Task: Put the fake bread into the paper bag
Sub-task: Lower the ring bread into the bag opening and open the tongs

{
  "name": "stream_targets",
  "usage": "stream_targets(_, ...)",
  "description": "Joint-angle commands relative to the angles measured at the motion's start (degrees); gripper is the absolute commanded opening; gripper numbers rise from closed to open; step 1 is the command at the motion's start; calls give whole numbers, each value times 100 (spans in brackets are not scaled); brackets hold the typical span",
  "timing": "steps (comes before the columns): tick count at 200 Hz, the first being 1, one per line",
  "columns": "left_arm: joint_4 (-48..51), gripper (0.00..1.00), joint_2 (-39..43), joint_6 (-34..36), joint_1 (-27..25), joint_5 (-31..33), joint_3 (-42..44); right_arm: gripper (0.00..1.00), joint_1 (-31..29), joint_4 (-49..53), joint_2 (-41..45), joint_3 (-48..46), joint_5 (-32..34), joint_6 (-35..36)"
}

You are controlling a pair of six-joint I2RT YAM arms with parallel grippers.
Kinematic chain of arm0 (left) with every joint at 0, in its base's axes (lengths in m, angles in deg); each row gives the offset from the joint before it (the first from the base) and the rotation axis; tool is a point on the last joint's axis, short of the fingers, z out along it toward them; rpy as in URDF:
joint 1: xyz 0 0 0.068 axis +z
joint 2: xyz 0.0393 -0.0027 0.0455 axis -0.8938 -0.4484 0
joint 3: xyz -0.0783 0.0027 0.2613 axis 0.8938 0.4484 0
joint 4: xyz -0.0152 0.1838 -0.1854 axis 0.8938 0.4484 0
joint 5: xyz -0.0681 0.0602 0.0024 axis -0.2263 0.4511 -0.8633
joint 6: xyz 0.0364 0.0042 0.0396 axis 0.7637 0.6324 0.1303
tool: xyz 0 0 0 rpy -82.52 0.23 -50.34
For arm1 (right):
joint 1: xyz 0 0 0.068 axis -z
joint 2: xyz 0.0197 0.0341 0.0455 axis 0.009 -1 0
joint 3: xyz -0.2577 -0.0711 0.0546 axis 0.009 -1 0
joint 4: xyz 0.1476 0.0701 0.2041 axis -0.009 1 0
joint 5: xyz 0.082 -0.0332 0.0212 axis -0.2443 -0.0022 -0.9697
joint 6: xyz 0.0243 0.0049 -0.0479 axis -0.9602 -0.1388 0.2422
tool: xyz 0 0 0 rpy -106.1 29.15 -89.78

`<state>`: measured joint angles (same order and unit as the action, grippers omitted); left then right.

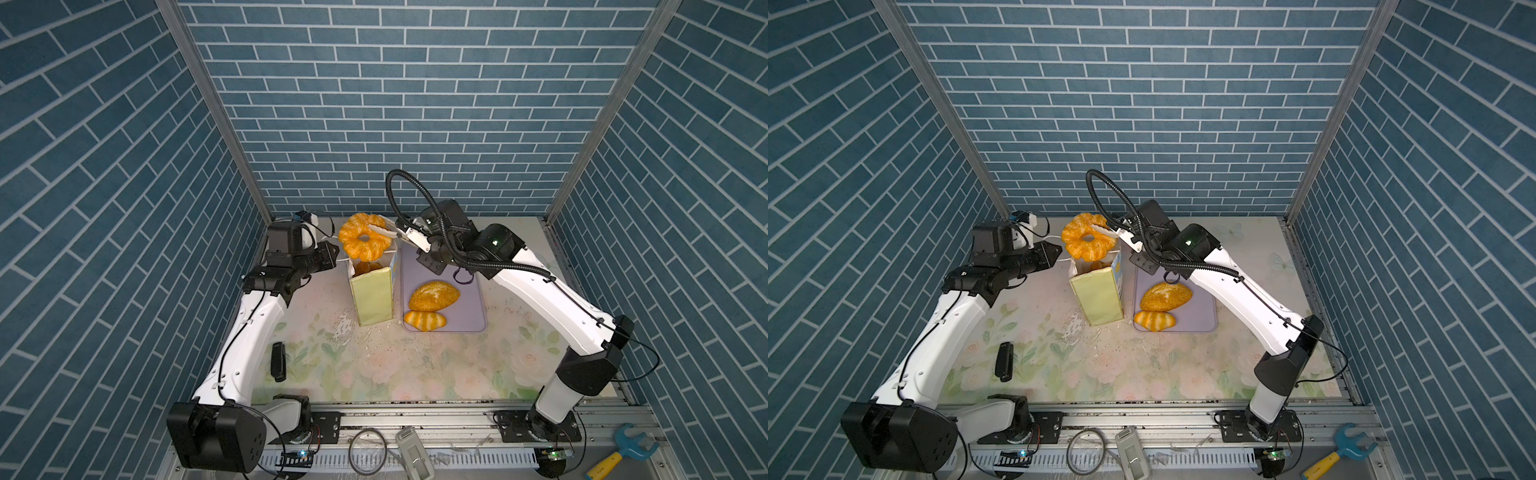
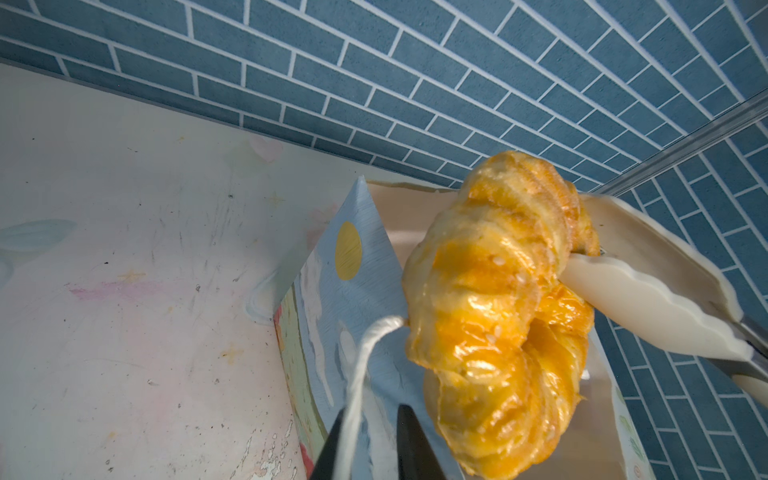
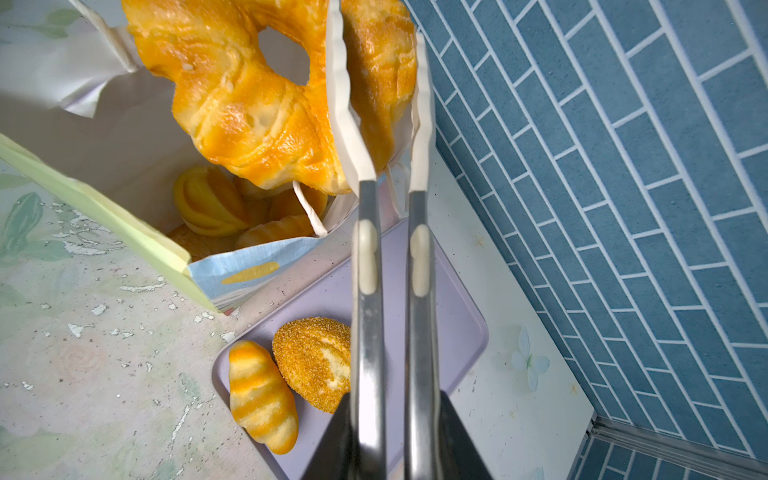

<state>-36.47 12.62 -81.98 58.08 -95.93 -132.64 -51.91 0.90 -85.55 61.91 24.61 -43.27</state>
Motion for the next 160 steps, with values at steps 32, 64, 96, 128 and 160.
stream_targets(32, 122, 21, 44, 46, -26, -96, -90, 23, 29, 9, 239, 68, 700, 212)
stream_targets(64, 151, 21, 30, 68, -25, -97, -120, 31, 15, 82, 286, 111, 686, 300)
stream_targets(96, 171, 21, 28, 75, -26, -89, -127, 38, 6, 122, 336, 129, 687, 305)
stream_targets(128, 163, 21, 26, 73, -26, -84, -135, 41, 5, 150, 358, 138, 724, 340)
stream_targets(160, 186, 21, 23, 73, -26, -61, -125, 41, 4, 114, 343, 121, 544, 332)
